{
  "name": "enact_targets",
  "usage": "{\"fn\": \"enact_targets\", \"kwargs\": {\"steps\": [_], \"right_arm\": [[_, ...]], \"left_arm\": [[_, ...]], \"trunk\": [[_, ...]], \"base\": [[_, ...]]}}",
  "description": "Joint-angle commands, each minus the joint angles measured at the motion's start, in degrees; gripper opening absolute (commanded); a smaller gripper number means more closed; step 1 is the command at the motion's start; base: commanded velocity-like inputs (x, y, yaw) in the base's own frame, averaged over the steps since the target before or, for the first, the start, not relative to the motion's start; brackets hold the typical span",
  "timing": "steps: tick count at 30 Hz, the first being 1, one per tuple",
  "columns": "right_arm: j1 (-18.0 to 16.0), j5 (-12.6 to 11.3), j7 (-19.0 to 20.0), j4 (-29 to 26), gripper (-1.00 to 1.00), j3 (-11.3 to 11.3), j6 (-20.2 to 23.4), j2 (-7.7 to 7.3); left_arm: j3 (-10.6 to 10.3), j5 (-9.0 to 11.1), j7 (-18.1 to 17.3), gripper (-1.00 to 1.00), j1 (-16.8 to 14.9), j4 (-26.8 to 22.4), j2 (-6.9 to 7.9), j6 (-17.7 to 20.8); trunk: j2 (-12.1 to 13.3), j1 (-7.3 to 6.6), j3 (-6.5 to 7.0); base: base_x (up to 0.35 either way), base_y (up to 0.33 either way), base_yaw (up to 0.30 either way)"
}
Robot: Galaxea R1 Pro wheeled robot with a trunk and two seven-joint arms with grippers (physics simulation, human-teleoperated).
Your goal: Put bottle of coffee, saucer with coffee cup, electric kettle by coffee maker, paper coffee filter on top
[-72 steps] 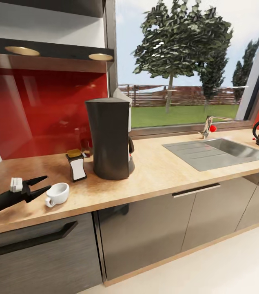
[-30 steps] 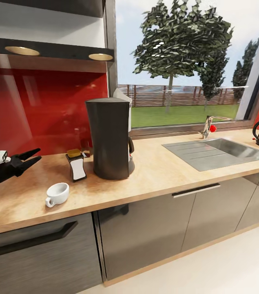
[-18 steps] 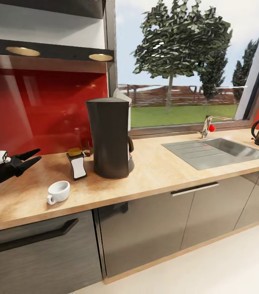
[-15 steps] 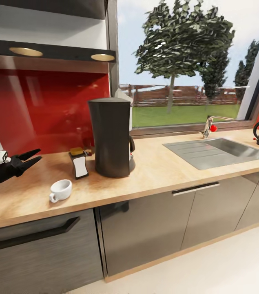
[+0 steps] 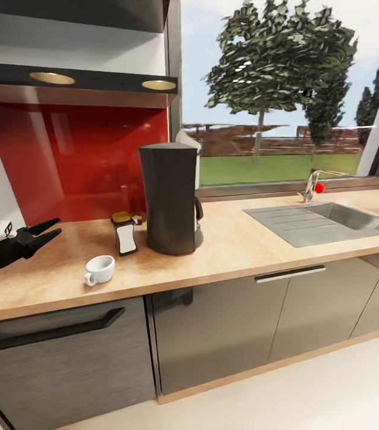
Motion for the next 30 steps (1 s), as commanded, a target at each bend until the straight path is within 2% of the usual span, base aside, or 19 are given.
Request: {"fn": "enact_targets", "kwargs": {"steps": [1, 12, 30], "right_arm": [[0.0, -0.6, 0.4, 0.2, 1.00, 0.4, -0.2, 0.03], [0.0, -0.6, 0.5, 0.2, 1.00, 0.4, -0.1, 0.04], [0.0, -0.6, 0.5, 0.1, 1.00, 0.4, -0.1, 0.04]], "left_arm": [[0.0, 0.2, -0.2, 1.00, 0.0, 0.0, 0.01, 0.6], [0.0, 0.2, -0.2, 1.00, 0.0, 0.1, 0.00, 0.6], [0.0, 0.2, -0.3, 1.00, 0.0, 0.1, -0.02, 0.6]], "trunk": [[0.0, -0.01, -0.06], [0.0, -0.01, -0.06], [0.0, -0.01, -0.06]], "base": [[-0.010, -0.005, 0.002], [-0.080, -0.037, 0.049], [-0.005, -0.012, 0.042]]}}
